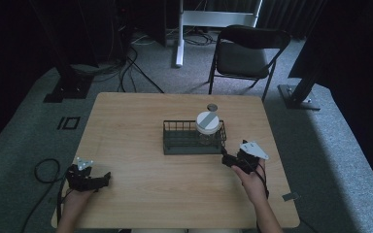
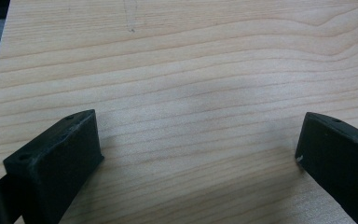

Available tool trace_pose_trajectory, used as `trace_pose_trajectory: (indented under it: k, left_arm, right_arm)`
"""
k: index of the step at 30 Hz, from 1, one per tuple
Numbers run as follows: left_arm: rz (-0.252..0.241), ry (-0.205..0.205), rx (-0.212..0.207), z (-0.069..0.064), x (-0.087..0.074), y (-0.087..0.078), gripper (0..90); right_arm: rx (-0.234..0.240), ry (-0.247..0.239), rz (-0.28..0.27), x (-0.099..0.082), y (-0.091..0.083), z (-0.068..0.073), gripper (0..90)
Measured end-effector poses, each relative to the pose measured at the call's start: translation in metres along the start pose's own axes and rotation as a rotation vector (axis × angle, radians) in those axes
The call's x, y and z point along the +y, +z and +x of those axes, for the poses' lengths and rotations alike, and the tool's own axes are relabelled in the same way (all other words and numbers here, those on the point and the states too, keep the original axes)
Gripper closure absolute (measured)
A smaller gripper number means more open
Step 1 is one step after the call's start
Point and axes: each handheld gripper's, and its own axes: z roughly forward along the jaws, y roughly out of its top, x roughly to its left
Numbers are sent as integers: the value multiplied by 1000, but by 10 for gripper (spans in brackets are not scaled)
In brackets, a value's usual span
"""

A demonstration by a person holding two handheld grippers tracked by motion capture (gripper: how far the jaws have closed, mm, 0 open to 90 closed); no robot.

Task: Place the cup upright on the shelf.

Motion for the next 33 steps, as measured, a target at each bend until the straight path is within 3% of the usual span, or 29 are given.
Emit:
trace_pose_trajectory:
  k: [21, 33]
  left_arm:
    - [0, 1, 1, 0, 0, 0, 2]
    - [0, 1, 1, 0, 0, 0, 1]
  right_arm:
    - [-59, 33, 85, -32, -1, -27, 121]
    - [-44, 53, 156, -42, -3, -36, 124]
